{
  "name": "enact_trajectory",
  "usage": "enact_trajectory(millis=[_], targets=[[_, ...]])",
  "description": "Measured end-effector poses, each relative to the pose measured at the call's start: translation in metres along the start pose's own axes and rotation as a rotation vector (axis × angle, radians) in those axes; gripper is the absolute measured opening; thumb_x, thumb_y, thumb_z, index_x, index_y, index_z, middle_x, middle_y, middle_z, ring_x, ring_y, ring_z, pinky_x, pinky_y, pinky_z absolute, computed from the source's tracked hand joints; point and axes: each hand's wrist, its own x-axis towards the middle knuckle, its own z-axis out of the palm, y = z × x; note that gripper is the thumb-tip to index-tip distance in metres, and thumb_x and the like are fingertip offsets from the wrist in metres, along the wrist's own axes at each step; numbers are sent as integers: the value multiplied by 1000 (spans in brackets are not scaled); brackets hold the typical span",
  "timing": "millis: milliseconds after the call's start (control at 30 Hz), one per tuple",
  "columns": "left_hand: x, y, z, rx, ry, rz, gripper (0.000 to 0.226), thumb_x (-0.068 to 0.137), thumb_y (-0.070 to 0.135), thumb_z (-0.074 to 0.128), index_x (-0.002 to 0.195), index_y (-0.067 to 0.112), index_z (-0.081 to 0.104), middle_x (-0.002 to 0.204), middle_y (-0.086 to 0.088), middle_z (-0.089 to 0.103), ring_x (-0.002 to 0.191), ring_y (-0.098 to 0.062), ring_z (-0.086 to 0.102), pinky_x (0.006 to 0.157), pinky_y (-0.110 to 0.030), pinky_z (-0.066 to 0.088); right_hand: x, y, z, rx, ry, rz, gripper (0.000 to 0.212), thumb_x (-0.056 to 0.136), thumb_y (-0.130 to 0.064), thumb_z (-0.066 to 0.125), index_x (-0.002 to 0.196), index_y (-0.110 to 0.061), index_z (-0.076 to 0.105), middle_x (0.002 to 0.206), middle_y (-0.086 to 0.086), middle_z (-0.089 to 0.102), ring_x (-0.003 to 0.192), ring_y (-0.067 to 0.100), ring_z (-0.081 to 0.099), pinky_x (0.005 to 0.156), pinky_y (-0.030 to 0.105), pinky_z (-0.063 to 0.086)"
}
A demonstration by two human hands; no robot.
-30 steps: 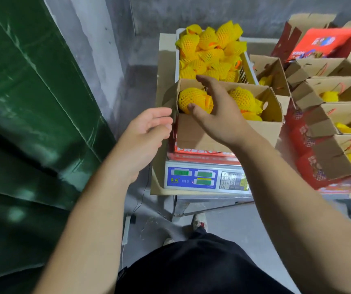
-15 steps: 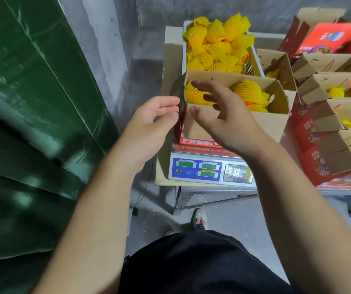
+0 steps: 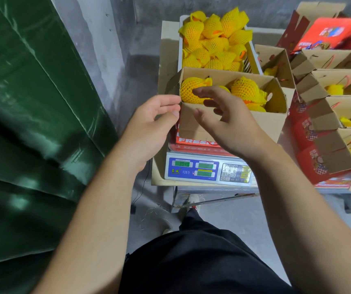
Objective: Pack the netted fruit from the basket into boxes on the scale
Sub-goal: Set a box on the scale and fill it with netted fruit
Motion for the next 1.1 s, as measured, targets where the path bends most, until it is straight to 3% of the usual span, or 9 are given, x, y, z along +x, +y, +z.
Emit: enact_trajectory(millis=[200,400,667,767,833,933,1000,1100], targets=[[17,0,5,28,12,-6,29,105,24,59,123,45,67,116,28,72,111,6,67,72,-5,52,16,15,-1,13,-13,-16,38,103,-29,63,140,-20,60,138,-7,64,126,10,58,107,33,49],[48,-3,20,54,42,17,29,103,22,60,123,42,69,119,23,74,112,3,68,102,-31,51,41,37,-9,43,-17,-47,36,101,-23,66,136,-16,63,130,-4,67,120,11,61,100,19,47],[121,11,44,66,140,68,32,101,17,59,116,42,72,114,22,76,110,0,70,99,-32,52,105,103,-71,107,299,5,24,100,-14,60,121,-11,71,112,-3,75,107,7,69,95,32,56],[167,31,54,127,160,102,32,103,12,59,112,40,71,109,24,76,104,4,70,92,-20,55,148,145,-106,-6,275,100,24,98,-19,61,121,-16,69,109,-7,72,100,5,66,89,30,54],[205,43,64,217,109,141,29,103,10,58,116,33,71,106,18,76,100,11,67,81,-5,50,187,179,-125,-128,157,195,31,97,-22,62,127,-16,66,116,0,71,106,17,66,94,38,53],[266,45,85,373,-30,125,29,103,1,57,125,13,70,117,4,73,98,11,65,78,-1,45,248,232,-135,-278,37,267,42,97,-20,63,137,-11,61,133,14,66,119,35,62,100,42,50],[302,34,97,473,-108,73,30,102,0,56,127,10,69,122,-5,71,107,-2,66,82,-6,47,285,265,-131,-298,75,270,44,95,-19,62,138,-10,59,138,19,57,120,41,60,97,42,48],[340,11,109,565,-176,-21,29,102,3,58,126,15,69,123,-3,68,119,-18,65,105,-34,52,335,307,-120,-423,22,241,66,93,-21,65,153,-10,39,160,19,31,140,45,42,112,51,40]])
